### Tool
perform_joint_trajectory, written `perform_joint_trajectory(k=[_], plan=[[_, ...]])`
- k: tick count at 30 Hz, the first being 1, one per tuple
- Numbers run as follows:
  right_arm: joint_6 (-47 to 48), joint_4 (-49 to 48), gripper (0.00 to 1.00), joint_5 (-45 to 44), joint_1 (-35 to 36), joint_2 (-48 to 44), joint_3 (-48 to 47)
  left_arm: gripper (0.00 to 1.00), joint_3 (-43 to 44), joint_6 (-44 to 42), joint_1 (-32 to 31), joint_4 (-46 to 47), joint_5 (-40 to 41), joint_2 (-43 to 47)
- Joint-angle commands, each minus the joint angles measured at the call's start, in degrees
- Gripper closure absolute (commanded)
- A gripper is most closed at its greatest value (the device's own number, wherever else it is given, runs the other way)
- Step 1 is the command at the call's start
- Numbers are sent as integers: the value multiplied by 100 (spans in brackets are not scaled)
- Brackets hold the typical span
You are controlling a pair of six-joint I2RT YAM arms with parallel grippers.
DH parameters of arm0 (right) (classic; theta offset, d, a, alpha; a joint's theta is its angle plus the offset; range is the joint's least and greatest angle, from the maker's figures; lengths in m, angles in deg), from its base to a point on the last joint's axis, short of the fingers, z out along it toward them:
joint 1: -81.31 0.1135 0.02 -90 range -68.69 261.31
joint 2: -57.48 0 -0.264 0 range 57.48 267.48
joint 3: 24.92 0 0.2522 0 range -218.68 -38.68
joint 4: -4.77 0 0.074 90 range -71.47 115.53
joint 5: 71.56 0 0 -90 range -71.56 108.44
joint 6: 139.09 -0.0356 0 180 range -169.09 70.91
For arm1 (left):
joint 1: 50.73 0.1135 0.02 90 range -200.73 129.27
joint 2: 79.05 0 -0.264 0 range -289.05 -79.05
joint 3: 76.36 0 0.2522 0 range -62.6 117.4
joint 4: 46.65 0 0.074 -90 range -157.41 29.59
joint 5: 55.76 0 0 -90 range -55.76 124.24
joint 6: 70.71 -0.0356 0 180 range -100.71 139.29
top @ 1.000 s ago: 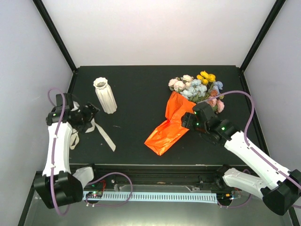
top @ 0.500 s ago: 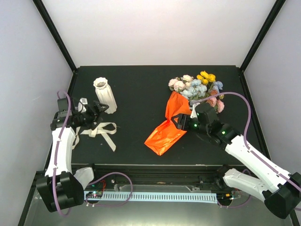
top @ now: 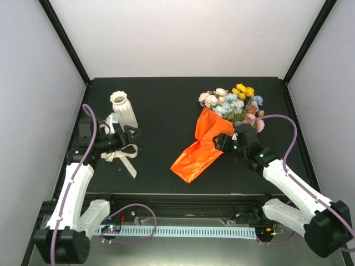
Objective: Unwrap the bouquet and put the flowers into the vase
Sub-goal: Move the fake flower to the center of the board.
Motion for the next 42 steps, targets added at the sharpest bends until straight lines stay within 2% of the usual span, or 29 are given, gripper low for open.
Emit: perform_joint_trajectory(k=[1,4,7,12,15,21,24,28,32,35,38,42], plan=[[-577,-922,28,748,-686,-42,691,19,324,-629,-1059,215,579,81],[-700,-1028,19,609,-779,-44,802,19,405,-860,-1792,385,756,-14],[-819,-1176,17,425,-812,-18,942,18,450,-1182,-2292,494,868,-154],[-932,-1980,17,672,-980,132,1338,13,615,-1923,-2844,345,1038,-463],[-966,-2069,17,730,-1017,235,1411,13,729,-2291,-3133,109,1322,-583],[-1321,-1651,17,246,-1020,442,1421,14,694,-2576,-3277,96,1461,-707],[-1573,-1238,15,-265,-1018,361,1435,14,738,-2734,-3295,34,1496,-726],[-1606,-1026,8,-448,-1018,91,1544,14,680,-2951,-3295,74,1648,-707],[-1375,-1990,9,-39,-1018,17,1996,14,643,-2988,-3303,137,1731,-958],[-894,-2706,13,460,-1019,356,1968,16,773,-2943,-3332,23,1658,-1141],[-796,-2788,15,328,-1018,762,1791,18,750,-2942,-3433,36,1581,-1292],[-655,-3774,20,352,-1122,1168,1998,19,782,-2942,-3629,-38,1619,-1515]])
